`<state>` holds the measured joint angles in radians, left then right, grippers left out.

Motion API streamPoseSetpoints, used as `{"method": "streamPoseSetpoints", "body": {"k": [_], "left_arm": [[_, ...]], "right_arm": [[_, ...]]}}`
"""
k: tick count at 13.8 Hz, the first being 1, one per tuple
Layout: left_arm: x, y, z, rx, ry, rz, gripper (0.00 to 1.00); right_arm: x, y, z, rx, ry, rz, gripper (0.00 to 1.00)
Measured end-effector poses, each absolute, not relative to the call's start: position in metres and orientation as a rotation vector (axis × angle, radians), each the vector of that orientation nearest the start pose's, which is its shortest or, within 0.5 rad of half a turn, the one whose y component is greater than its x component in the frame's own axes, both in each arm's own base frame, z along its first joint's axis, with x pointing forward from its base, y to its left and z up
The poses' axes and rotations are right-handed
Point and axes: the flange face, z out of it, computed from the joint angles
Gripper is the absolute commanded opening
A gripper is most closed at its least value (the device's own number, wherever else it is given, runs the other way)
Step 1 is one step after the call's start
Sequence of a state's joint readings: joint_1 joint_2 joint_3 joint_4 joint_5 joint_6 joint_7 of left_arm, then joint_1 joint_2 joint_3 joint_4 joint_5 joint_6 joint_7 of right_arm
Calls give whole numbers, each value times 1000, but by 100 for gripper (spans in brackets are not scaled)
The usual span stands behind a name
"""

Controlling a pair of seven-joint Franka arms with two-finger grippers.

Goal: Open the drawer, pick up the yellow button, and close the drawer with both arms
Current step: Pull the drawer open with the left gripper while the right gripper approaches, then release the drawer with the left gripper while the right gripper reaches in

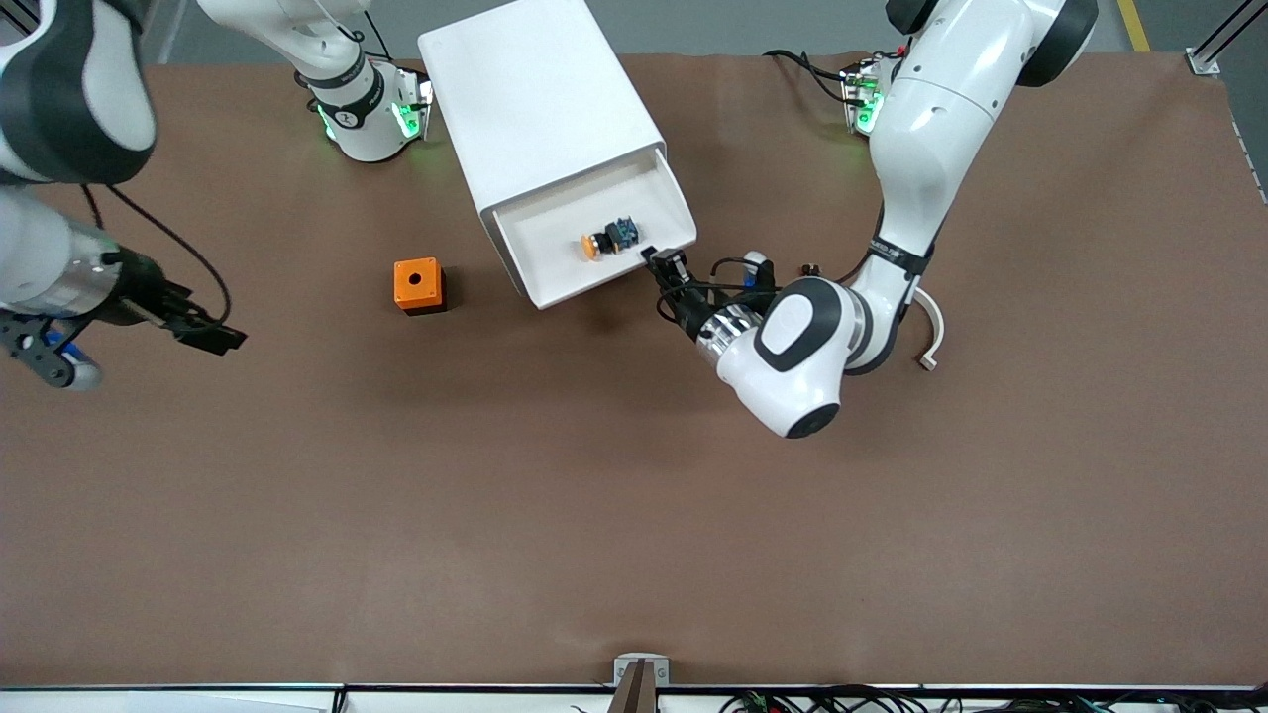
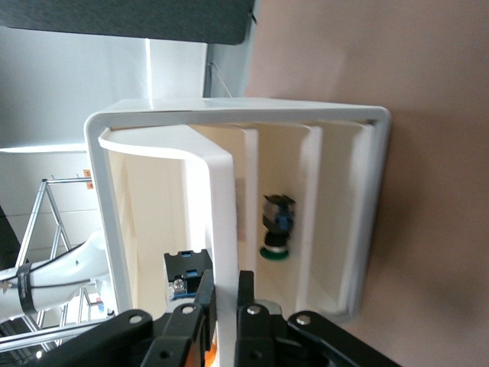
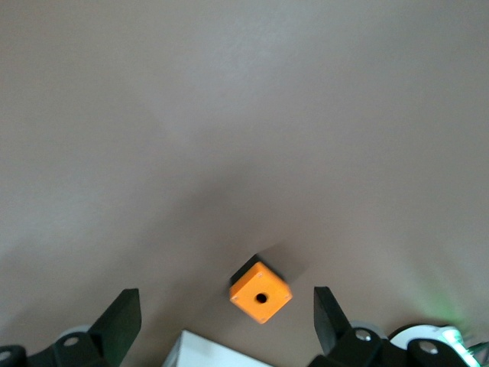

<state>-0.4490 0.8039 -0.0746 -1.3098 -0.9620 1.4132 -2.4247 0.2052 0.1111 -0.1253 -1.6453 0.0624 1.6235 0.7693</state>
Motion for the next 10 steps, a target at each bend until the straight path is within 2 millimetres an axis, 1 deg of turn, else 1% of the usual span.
{"method": "streamPoseSetpoints", "body": {"k": [2, 4, 5, 6, 7, 8, 9, 10], "left_arm": [[557, -411, 279, -1116, -1973, 1381, 4], [562, -407, 281, -1139, -1983, 1383, 4], [565, -404, 282, -1142, -1993, 1383, 14], [568, -400, 282, -1146, -2002, 1383, 30], [571, -398, 283, -1152, -2008, 1386, 60], [574, -394, 283, -1166, -2014, 1392, 78], [577, -389, 283, -1179, -2021, 1398, 90], [582, -382, 282, -1183, -2030, 1400, 99]], "right_arm": [[566, 106, 529, -2919, 1184, 200, 100], [554, 164, 530, -2873, 1290, 157, 100], [547, 191, 531, -2843, 1346, 136, 100], [540, 217, 531, -2806, 1405, 115, 100], [531, 242, 531, -2768, 1457, 94, 100], [522, 267, 531, -2732, 1495, 74, 100], [512, 292, 529, -2702, 1523, 60, 100], [502, 315, 526, -2681, 1536, 49, 100]]}}
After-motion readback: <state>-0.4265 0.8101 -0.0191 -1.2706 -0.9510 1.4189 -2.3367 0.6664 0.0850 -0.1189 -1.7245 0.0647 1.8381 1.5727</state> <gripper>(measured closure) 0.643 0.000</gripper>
